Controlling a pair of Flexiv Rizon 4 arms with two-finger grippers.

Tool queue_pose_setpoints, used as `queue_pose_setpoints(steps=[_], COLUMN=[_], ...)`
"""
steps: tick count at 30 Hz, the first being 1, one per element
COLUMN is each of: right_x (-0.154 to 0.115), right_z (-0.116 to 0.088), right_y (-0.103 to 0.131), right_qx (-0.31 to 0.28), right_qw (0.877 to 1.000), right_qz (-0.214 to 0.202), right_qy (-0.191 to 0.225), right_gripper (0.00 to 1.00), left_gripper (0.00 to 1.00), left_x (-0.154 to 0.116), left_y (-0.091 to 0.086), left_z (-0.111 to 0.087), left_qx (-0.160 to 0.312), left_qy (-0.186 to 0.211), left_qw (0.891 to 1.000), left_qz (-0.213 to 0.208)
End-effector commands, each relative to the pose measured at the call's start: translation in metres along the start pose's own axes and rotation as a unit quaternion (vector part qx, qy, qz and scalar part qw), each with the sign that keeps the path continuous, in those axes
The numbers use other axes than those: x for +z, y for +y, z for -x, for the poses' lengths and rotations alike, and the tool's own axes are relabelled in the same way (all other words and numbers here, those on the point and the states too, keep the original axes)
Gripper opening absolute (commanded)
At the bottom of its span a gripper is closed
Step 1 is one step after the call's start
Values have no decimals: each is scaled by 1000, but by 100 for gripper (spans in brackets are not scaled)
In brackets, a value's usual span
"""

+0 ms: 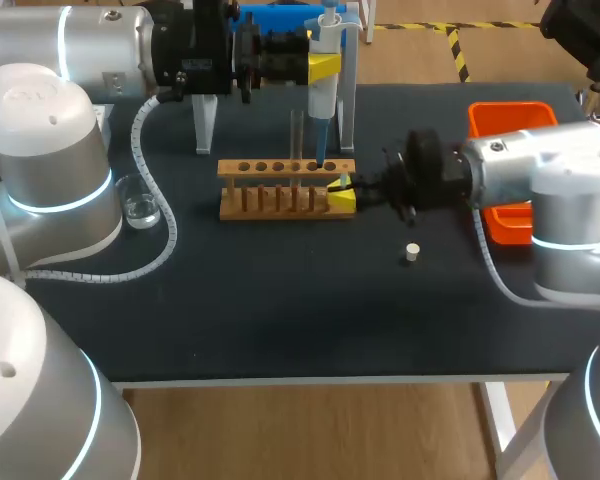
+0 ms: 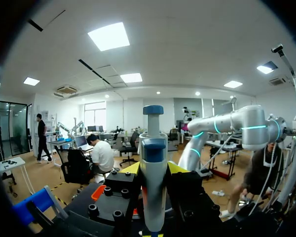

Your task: Invert the test tube, pick up the pipette, mount the tip to pipette, aspirate from beaker and dispense into the tube, eject the tip, return the pipette, and cap with the stopper.

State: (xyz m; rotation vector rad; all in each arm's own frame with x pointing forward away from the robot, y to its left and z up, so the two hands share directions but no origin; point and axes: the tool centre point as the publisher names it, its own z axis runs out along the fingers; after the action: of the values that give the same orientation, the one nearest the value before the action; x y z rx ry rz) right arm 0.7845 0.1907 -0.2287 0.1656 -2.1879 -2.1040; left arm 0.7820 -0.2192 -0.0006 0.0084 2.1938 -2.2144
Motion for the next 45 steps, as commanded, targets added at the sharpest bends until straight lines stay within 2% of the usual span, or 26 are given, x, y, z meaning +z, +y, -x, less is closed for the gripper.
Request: queue_pose_setpoints(steps=[1, 19, 45], right_x=[7, 23, 30], right_z=[6, 0, -8], right_y=[1, 5, 8], right_qx=[0, 6, 8], right_qw=[1000, 1000, 1000], right_qz=[-1, 19, 15], right_qy=[0, 2, 5], right_gripper=[0, 0, 0], left_gripper=[0, 0, 0], left_x=[-1, -1, -1], left_y=[0, 0, 0], left_z=[-1, -1, -1], left_qx=[1, 1, 1], left_qy=[0, 0, 0], left_qw=[1000, 1000, 1000], left_qz=[-1, -1, -1])
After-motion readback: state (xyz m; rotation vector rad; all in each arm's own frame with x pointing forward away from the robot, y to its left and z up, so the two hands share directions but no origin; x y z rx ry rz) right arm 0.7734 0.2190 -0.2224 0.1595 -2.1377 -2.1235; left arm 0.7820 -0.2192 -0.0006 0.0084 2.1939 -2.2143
